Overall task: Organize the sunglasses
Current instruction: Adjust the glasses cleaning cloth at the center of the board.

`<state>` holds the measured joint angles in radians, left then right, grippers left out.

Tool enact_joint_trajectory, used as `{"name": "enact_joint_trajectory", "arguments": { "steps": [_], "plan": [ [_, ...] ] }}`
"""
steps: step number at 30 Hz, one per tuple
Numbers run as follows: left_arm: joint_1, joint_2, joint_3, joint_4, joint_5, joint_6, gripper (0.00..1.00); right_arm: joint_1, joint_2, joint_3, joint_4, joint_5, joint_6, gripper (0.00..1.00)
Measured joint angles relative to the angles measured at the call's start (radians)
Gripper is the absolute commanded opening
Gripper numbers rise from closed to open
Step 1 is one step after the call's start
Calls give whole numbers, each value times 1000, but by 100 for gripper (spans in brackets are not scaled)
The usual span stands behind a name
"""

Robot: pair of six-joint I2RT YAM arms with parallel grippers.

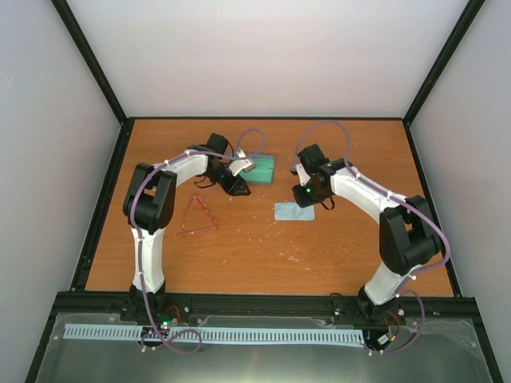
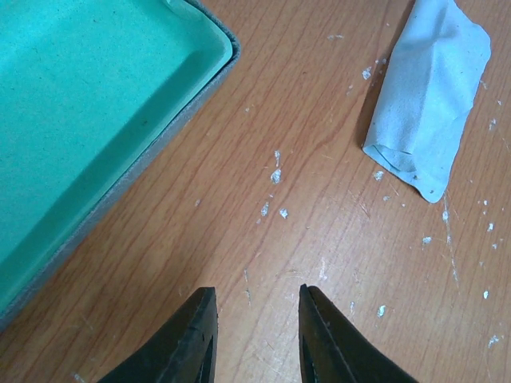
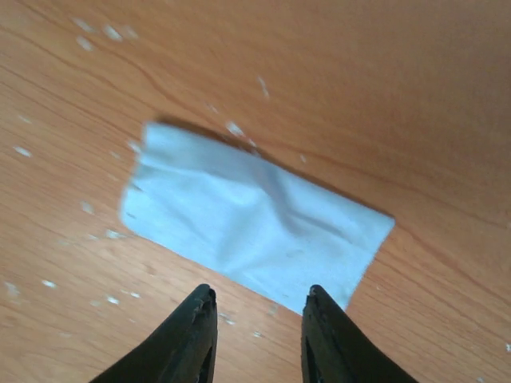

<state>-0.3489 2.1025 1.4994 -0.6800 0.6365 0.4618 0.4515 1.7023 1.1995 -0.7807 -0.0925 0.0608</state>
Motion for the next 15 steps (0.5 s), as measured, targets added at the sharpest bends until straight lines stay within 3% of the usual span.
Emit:
{"name": "enact_joint_trajectory", "arguments": {
  "steps": [4,15],
  "plan": [
    [0,0,0,1,0,0,31,58,-25,41,26,-6,2,24],
    [61,0,16,11,10,0,31,166,131,71,29,9,8,29]
  ]
}}
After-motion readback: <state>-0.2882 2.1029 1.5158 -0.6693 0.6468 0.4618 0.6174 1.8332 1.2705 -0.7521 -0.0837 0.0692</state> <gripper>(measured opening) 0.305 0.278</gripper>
